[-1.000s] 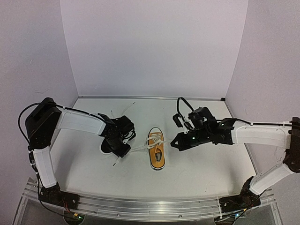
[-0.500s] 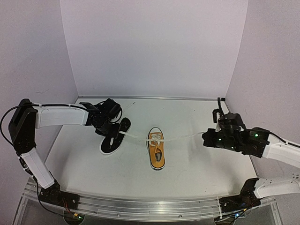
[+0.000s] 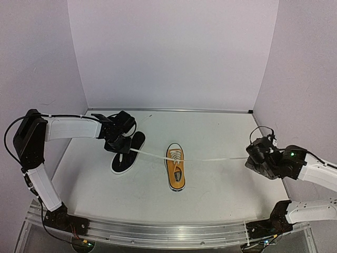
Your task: Tie the shoes
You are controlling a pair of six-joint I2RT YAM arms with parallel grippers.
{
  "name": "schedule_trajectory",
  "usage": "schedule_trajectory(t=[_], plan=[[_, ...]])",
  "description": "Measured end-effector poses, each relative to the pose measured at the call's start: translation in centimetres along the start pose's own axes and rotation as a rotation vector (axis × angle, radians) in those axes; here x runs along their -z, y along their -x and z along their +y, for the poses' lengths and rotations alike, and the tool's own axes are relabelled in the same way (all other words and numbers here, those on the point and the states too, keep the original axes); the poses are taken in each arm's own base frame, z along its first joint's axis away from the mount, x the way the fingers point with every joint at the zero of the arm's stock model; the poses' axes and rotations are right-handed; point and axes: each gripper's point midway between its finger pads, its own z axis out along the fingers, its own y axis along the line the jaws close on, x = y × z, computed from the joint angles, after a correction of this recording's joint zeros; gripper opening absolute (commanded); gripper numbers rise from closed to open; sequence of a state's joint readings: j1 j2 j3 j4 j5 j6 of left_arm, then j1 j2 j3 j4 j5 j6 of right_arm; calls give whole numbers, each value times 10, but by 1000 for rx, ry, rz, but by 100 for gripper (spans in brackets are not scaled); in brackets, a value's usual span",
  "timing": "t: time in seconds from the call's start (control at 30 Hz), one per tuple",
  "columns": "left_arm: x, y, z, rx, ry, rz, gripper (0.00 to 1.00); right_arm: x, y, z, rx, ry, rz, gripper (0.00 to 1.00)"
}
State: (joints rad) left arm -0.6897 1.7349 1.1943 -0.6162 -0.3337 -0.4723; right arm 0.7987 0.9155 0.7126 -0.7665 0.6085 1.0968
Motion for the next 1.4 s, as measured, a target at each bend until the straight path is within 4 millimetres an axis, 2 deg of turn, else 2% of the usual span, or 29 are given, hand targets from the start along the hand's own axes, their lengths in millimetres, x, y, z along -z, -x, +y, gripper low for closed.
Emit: schedule_trajectory(t=[0.17,0.4,0.67,0.73,0.77,0.8,0.83,0.87,0.9,0.93,0.97,1.03,1.13,1.23,1.3,1.4], plan=[[-3,-3,19,46,70,16,0,-16,-27,-28,-21,-149,49,0],[-3,-6,25,76,99,23,0,-21,-36,-48,-107,-227,49,0],[-7,-13,29,71,111,35,0,-37,-56,-48,-42,-261,99,0],[-7,-13,30,68,111,37,2,-42,-61,-46,-13,-266,119,11],[-7,-13,30,63,107,39,6,-44,-64,-45,2,-266,127,21],[-8,-13,29,55,104,40,17,-47,-67,-43,21,-265,138,36],[-8,-13,28,46,96,42,35,-49,-69,-41,36,-263,150,50],[-8,-14,27,27,84,47,49,-50,-71,-39,53,-258,158,70],[-8,-15,25,20,67,53,66,-51,-72,-35,75,-246,169,83],[-8,-17,22,-1,50,61,77,-51,-72,-30,95,-226,179,94],[-7,-19,22,-11,39,62,85,-51,-70,-22,115,-199,186,98],[0,-17,19,-33,0,52,92,-49,-65,-3,150,-128,197,98],[21,-14,16,-74,-73,13,95,-40,-52,28,182,2,192,98],[52,1,7,-109,-186,-92,99,-26,-35,58,204,147,166,98],[74,14,1,-131,-264,-202,100,-19,-26,72,225,211,147,98],[94,22,-7,-183,-345,-311,100,-13,-19,87,260,277,128,98]])
